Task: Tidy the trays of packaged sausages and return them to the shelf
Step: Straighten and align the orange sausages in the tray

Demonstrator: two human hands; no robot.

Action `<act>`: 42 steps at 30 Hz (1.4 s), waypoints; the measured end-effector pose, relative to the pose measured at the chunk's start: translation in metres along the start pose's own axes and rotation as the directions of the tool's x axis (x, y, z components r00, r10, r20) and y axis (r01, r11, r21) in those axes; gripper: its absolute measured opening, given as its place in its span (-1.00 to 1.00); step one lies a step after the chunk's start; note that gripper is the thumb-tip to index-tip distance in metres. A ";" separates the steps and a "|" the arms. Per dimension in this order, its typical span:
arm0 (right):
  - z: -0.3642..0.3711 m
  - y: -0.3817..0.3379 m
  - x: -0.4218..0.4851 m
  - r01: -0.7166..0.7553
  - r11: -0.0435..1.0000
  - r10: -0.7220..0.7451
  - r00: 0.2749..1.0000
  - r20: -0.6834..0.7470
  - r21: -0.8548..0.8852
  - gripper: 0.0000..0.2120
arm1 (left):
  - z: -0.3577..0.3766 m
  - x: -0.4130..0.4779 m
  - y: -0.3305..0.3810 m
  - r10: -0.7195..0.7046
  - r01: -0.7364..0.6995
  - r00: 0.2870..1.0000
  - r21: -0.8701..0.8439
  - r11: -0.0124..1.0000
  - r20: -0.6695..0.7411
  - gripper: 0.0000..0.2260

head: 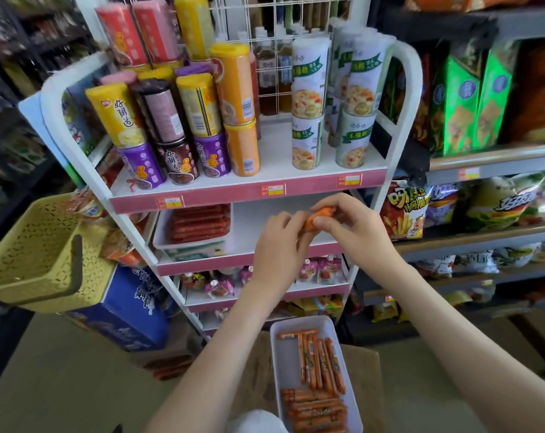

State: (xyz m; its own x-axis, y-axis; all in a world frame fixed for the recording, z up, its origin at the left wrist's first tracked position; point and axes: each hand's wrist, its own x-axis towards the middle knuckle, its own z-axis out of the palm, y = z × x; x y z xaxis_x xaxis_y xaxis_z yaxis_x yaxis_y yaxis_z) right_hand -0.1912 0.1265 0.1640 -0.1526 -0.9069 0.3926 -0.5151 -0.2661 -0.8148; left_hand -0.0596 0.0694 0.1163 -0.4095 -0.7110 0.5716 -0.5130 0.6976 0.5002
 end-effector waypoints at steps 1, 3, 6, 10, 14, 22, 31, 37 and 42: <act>-0.002 0.000 -0.002 -0.033 0.996 0.035 0.999 -0.021 0.080 -0.85 | 0.000 0.000 0.000 0.011 -0.011 1.000 0.004 1.000 -0.019 -0.69; -0.005 0.000 -0.005 -0.071 0.955 0.092 0.994 -0.061 0.287 -0.85 | -0.001 0.001 0.001 0.022 -0.022 0.998 -0.004 1.000 -0.060 -0.70; -0.010 0.006 -0.008 -0.057 0.901 0.107 0.990 -0.092 0.430 -0.90 | -0.001 0.000 0.003 0.036 -0.037 0.995 -0.009 0.999 -0.096 -0.70; -0.017 0.018 -0.010 -0.060 0.799 0.145 0.985 -0.095 0.599 -0.85 | -0.005 -0.001 0.006 0.053 -0.054 0.999 -0.046 0.997 -0.013 -0.69; -0.027 0.032 -0.010 -0.089 0.598 0.318 0.938 -0.134 0.797 -0.86 | -0.014 0.000 0.007 -0.140 0.146 0.989 -0.176 0.974 0.046 -0.79; -0.025 0.058 -0.021 -0.262 0.368 0.571 0.821 0.005 0.892 -0.78 | -0.014 -0.007 0.037 -0.317 0.390 0.915 -0.745 0.542 0.249 -0.82; -0.030 0.036 -0.030 -0.111 0.981 0.109 0.994 0.019 0.159 -0.70 | 0.008 -0.008 0.037 -0.021 0.024 1.000 -0.166 0.986 0.021 -0.83; -0.022 0.028 -0.031 0.239 0.970 -0.241 0.969 -0.048 -0.038 -0.86 | 0.015 -0.009 0.040 0.108 -0.108 0.994 0.005 0.994 0.003 -0.78; -0.026 0.029 -0.030 0.242 0.970 -0.244 0.966 -0.081 -0.029 -0.86 | 0.016 -0.005 0.043 0.170 -0.167 0.985 0.061 0.984 -0.042 -0.70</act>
State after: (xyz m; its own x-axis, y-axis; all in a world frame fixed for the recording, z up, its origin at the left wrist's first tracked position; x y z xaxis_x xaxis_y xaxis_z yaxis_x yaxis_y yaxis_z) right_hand -0.2232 0.1544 0.1400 -0.0903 -0.7852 0.6126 -0.5607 -0.4683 -0.6829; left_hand -0.0909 0.1014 0.1244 -0.4584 -0.5778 0.6753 -0.4822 0.8000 0.3571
